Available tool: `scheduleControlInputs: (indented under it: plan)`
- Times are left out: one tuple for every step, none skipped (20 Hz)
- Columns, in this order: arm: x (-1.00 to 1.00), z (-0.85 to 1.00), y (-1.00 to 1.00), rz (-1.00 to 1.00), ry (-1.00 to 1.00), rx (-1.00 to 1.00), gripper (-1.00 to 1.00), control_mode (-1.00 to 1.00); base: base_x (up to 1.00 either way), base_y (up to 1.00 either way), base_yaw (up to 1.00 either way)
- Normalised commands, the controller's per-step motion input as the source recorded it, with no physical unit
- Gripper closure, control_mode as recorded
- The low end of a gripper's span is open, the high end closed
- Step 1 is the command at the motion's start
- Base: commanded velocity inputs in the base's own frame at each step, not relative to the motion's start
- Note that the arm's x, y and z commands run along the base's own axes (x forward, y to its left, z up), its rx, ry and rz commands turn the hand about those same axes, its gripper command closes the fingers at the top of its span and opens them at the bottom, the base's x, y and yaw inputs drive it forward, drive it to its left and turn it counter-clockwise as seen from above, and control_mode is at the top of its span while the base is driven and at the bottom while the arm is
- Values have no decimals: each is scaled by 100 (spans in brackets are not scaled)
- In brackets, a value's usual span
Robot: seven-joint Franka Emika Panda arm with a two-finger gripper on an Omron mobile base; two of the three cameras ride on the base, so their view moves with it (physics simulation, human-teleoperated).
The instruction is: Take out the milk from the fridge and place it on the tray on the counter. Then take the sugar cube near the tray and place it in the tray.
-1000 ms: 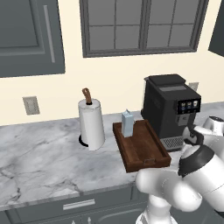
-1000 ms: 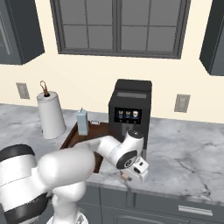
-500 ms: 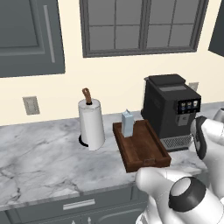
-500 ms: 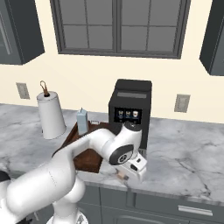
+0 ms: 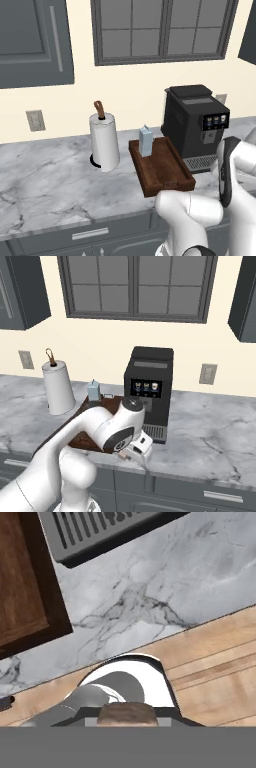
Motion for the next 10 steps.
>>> scheduleControlInputs:
  plan:
    - [-5, 23, 69, 17, -11, 0, 100, -100, 0, 0, 0]
    - [-11, 21, 68, 16, -8, 0, 100, -100, 0, 0, 0]
    - [-9, 28, 60, 16, -6, 0, 100, -100, 0, 0, 0]
    - [-10, 36, 59, 16, -4, -2, 100, -100, 0, 0, 0]
    - [-6, 34, 65, 15, -2, -3, 100, -100, 0, 0, 0]
    - [-1, 38, 69, 15, 0, -4, 100, -100, 0, 0, 0]
    - [0, 43, 69, 14, -1, -5, 100, -100, 0, 0, 0]
    - [0, 46, 73, 14, 0, -6, 100, -100, 0, 0, 0]
    - [0, 46, 69, 14, 0, -7, 100, -100, 0, 0, 0]
    - [0, 41, 62, 15, 0, -7, 100, -100, 0, 0, 0]
